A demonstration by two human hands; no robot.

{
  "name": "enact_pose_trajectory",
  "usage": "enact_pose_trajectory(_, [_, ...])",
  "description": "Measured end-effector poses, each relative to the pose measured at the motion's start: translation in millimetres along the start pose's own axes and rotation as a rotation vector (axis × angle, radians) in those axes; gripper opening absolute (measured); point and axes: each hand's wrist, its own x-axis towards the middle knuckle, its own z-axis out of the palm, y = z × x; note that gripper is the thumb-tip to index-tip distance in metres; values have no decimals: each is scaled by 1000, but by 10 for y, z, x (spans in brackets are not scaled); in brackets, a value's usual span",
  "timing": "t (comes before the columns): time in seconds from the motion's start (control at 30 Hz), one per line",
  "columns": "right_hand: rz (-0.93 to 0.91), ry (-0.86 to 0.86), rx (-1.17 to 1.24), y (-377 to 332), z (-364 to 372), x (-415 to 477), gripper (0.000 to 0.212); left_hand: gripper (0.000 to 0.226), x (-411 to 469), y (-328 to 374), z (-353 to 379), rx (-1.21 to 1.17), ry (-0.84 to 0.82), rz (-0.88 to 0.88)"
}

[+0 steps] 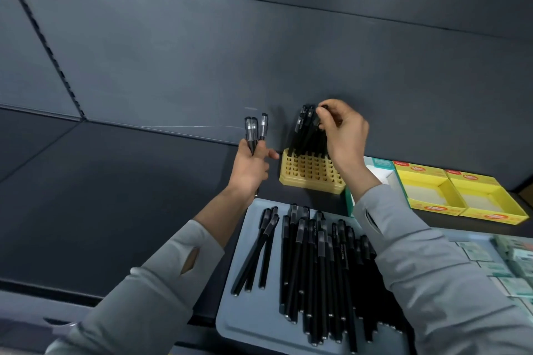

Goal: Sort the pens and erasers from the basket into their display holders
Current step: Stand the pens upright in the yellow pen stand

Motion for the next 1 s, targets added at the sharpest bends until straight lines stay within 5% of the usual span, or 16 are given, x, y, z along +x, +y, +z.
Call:
enact_pose_trajectory(0.3, [-35, -119, -69, 58, 114, -53, 9, 14, 23, -28, 46, -40, -8, 28])
enact_pose_trajectory(0.5, [-89, 50, -116, -89, -7, -121, 22, 16, 43, -44, 146, -32, -48, 44])
enact_pose_trajectory(0.73, [27, -313, 18, -203, -12, -216, 18, 15, 25, -52, 345, 57, -85, 72])
enact_pose_trajectory(1.0, [127, -9, -69, 39, -276, -23, 19, 33, -11, -46, 205, 243, -61, 120])
